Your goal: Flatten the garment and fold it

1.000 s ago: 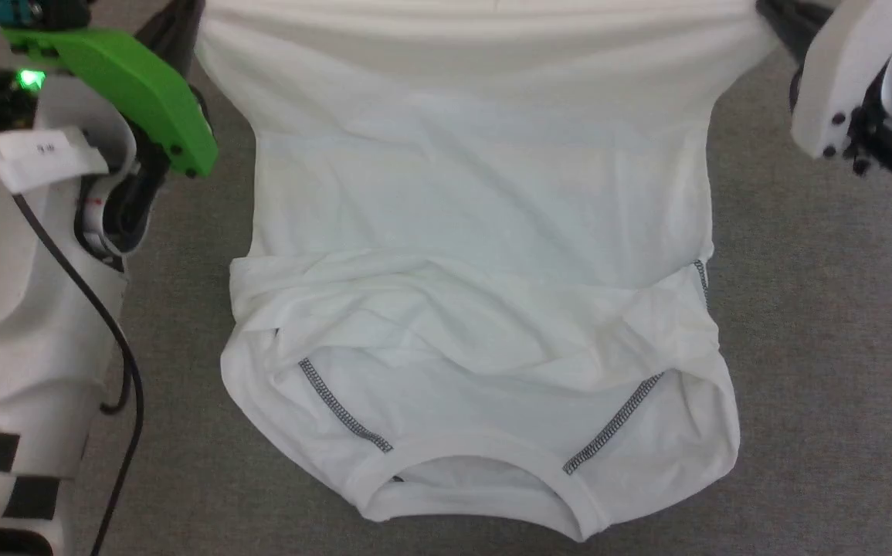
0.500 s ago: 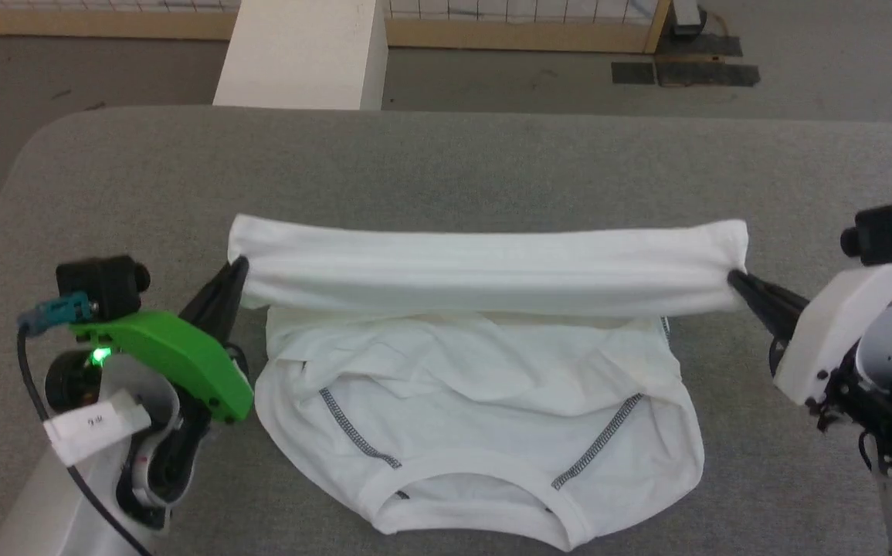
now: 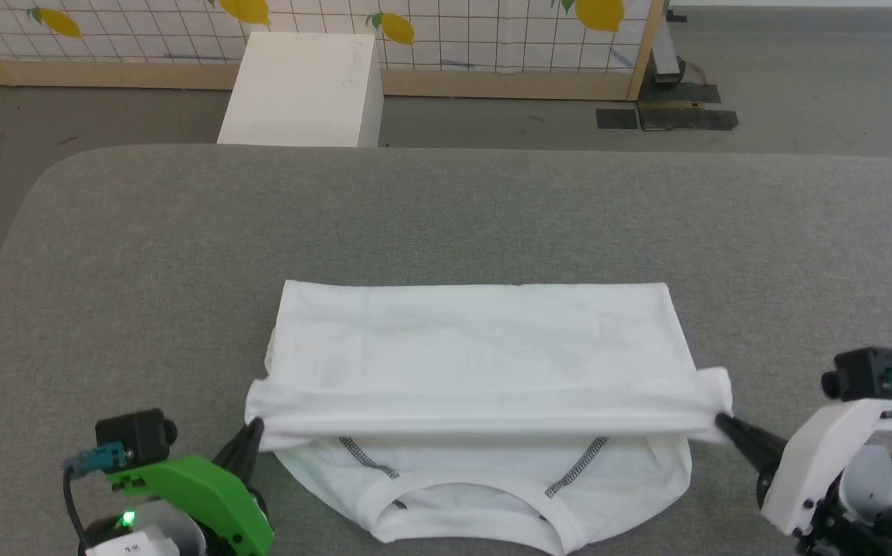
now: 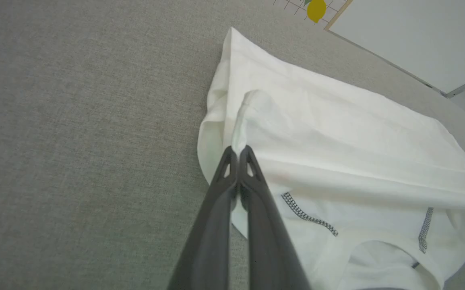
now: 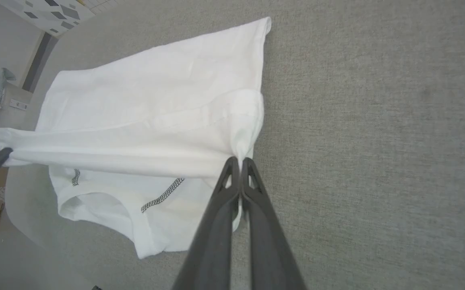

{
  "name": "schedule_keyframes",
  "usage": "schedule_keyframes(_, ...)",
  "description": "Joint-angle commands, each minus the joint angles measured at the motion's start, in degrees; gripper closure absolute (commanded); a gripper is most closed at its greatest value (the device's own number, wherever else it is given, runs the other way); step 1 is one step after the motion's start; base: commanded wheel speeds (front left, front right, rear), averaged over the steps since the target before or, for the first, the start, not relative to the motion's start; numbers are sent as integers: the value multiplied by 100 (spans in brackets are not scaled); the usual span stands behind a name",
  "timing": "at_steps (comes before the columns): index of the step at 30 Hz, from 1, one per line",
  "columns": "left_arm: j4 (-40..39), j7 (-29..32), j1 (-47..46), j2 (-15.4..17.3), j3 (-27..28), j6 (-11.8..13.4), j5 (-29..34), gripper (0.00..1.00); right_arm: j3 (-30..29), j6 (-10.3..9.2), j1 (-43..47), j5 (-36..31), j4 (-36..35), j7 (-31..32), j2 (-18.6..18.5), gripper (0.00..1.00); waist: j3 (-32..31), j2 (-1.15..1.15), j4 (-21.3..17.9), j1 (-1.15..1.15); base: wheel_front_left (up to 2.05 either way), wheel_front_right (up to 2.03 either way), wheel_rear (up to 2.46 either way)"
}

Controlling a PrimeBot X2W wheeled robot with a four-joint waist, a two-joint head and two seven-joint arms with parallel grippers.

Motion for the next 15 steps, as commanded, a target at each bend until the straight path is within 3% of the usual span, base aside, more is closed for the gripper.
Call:
schedule_keyframes(1,71,-25,137,-28,23,70,-31,100,36,-9,101,-56,38,-5,52,100,6,0,-11,1,0,0,0)
schedule_keyframes(14,567,175,373,-52,-49,317,-83,100,284,-9,515,-268,552,1,18,100,-62,0,80,1,0,0,0)
schedule_keyframes(15,594,190,370,-59,-46,328,-97,86,294,-9,532,-254,575,37,25,100,-74,0,79,1,0,0,0)
